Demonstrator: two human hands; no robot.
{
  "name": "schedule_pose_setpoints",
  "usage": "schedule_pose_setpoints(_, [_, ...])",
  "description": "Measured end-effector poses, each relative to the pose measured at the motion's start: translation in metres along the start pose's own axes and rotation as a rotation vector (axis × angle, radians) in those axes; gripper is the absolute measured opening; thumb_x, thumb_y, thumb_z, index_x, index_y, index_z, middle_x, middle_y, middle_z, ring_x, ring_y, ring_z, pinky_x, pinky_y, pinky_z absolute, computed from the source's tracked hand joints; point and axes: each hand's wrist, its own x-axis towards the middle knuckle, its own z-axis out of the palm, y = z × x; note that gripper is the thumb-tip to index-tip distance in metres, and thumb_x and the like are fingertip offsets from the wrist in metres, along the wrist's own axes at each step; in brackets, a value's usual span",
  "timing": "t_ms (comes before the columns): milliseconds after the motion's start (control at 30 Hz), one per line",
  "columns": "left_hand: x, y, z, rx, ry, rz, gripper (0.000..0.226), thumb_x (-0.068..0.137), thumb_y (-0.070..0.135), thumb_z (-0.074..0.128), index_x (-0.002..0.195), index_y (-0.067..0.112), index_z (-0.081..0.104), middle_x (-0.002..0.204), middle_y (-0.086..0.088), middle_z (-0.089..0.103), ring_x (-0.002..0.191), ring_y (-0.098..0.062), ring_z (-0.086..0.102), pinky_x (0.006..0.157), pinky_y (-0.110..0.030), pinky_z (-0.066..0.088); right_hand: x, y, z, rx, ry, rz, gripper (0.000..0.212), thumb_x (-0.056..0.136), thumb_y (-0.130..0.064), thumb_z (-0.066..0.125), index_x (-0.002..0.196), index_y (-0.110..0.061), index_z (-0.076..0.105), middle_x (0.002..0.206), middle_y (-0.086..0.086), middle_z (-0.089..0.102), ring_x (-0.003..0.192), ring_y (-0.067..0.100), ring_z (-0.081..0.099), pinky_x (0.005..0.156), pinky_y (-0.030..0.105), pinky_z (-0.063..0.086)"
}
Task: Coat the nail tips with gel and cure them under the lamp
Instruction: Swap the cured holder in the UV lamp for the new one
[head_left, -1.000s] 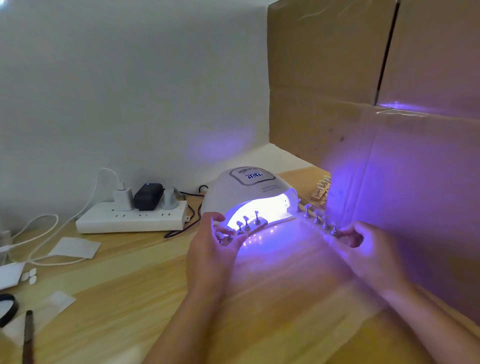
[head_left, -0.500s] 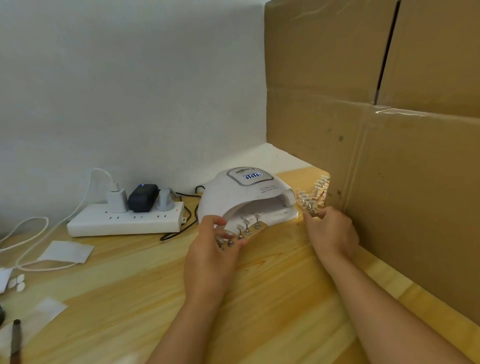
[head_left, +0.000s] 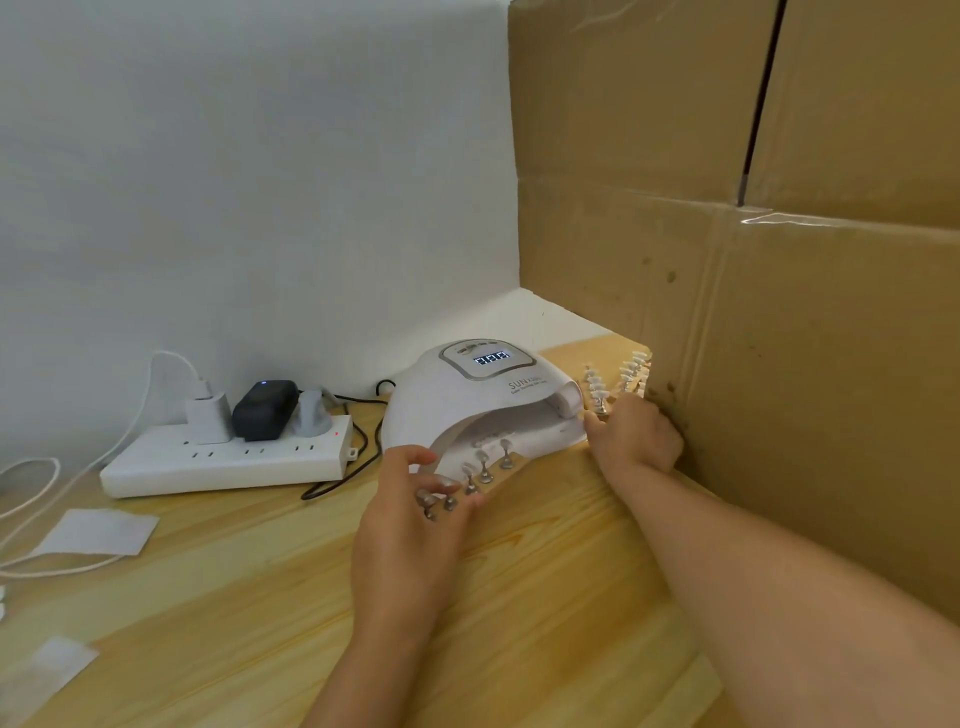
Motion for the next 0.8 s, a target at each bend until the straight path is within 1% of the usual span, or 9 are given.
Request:
schedule_pose_setpoints(67, [0.000, -0.001, 0.000, -0.005, 0.002, 0.000, 0.041, 0.071, 0.026, 0.075, 0.087, 0.039, 0.040, 0.079, 0.014, 0.063, 0.074, 0.007, 0.051, 0.059, -0.016, 0.037, 0.005, -0.003, 0.002, -0.052, -0.013, -0.012, 0.028, 0.093, -0.032, 0.051, 0.071, -0.014, 0.047, 0.093, 0.006, 0.064, 0.076, 0.022, 0.056, 0.053, 0.025, 0.033])
schedule_pose_setpoints(100, [0.001, -0.001, 0.001, -0.008, 0.002, 0.001, 0.041, 0.071, 0.026, 0.075, 0.087, 0.038, 0.040, 0.079, 0.014, 0.063, 0.073, 0.006, 0.052, 0.059, -0.016, 0.037, 0.008, -0.004, 0.003, -0.061, -0.019, -0.002, 0.024, 0.094, -0.029, 0.051, 0.074, -0.014, 0.050, 0.094, 0.006, 0.064, 0.076, 0.022, 0.056, 0.051, 0.024, 0.031])
schedule_pose_setpoints(200, [0.001, -0.002, 0.002, -0.002, -0.010, 0.011, 0.042, 0.070, 0.027, 0.076, 0.093, 0.038, 0.041, 0.079, 0.014, 0.063, 0.073, 0.003, 0.052, 0.059, -0.016, 0.037, 0.014, -0.005, 0.008, -0.080, -0.038, 0.044, 0.016, 0.093, -0.024, 0.054, 0.092, -0.011, 0.061, 0.098, 0.006, 0.065, 0.089, 0.024, 0.062, 0.056, 0.025, 0.035])
schedule_pose_setpoints(333, [0.001, -0.002, 0.002, -0.010, -0.013, 0.022, 0.043, 0.070, 0.027, 0.076, 0.094, 0.038, 0.041, 0.078, 0.014, 0.063, 0.075, 0.008, 0.052, 0.060, -0.015, 0.037, 0.019, -0.008, 0.011, -0.123, -0.061, 0.033, 0.019, 0.094, -0.026, 0.053, 0.096, -0.010, 0.063, 0.099, 0.006, 0.065, 0.092, 0.023, 0.063, 0.060, 0.026, 0.037])
schedule_pose_setpoints(400, [0.001, -0.002, 0.002, -0.017, -0.010, 0.016, 0.043, 0.070, 0.026, 0.076, 0.090, 0.039, 0.040, 0.078, 0.014, 0.063, 0.076, 0.010, 0.051, 0.059, -0.014, 0.036, 0.019, -0.008, 0.012, -0.121, -0.055, 0.028, 0.022, 0.094, -0.030, 0.052, 0.093, -0.010, 0.062, 0.096, 0.006, 0.065, 0.086, 0.023, 0.062, 0.055, 0.023, 0.034])
schedule_pose_setpoints(533, [0.002, -0.002, 0.001, -0.028, -0.013, -0.002, 0.043, 0.071, 0.025, 0.076, 0.092, 0.038, 0.040, 0.079, 0.013, 0.063, 0.075, 0.008, 0.052, 0.059, -0.014, 0.036, 0.017, -0.006, 0.013, -0.125, -0.023, 0.017, 0.025, 0.094, -0.035, 0.051, 0.083, -0.013, 0.058, 0.093, 0.007, 0.065, 0.069, 0.021, 0.048, 0.045, 0.022, 0.023])
schedule_pose_setpoints(633, [0.002, -0.002, -0.001, -0.030, -0.003, 0.000, 0.042, 0.071, 0.024, 0.076, 0.088, 0.039, 0.041, 0.079, 0.014, 0.063, 0.076, 0.012, 0.049, 0.060, -0.016, 0.037, 0.019, -0.006, 0.011, -0.119, -0.055, 0.028, 0.023, 0.094, -0.032, 0.051, 0.089, -0.012, 0.061, 0.096, 0.007, 0.064, 0.080, 0.023, 0.058, 0.047, 0.022, 0.026])
schedule_pose_setpoints(700, [0.002, -0.002, -0.002, -0.032, 0.009, -0.006, 0.042, 0.071, 0.025, 0.076, 0.088, 0.039, 0.041, 0.079, 0.015, 0.062, 0.075, 0.009, 0.050, 0.059, -0.016, 0.037, 0.018, -0.007, 0.011, -0.120, -0.075, 0.030, 0.025, 0.094, -0.031, 0.051, 0.095, -0.009, 0.062, 0.098, 0.008, 0.063, 0.090, 0.024, 0.061, 0.046, 0.022, 0.024])
schedule_pose_setpoints(800, [0.003, -0.001, -0.002, -0.030, 0.018, -0.012, 0.043, 0.071, 0.026, 0.076, 0.095, 0.039, 0.041, 0.081, 0.014, 0.063, 0.074, 0.003, 0.051, 0.058, -0.016, 0.036, 0.019, -0.007, 0.012, -0.096, -0.065, 0.043, 0.027, 0.094, -0.034, 0.051, 0.085, -0.010, 0.061, 0.085, 0.004, 0.060, 0.085, 0.023, 0.061, 0.045, 0.022, 0.023])
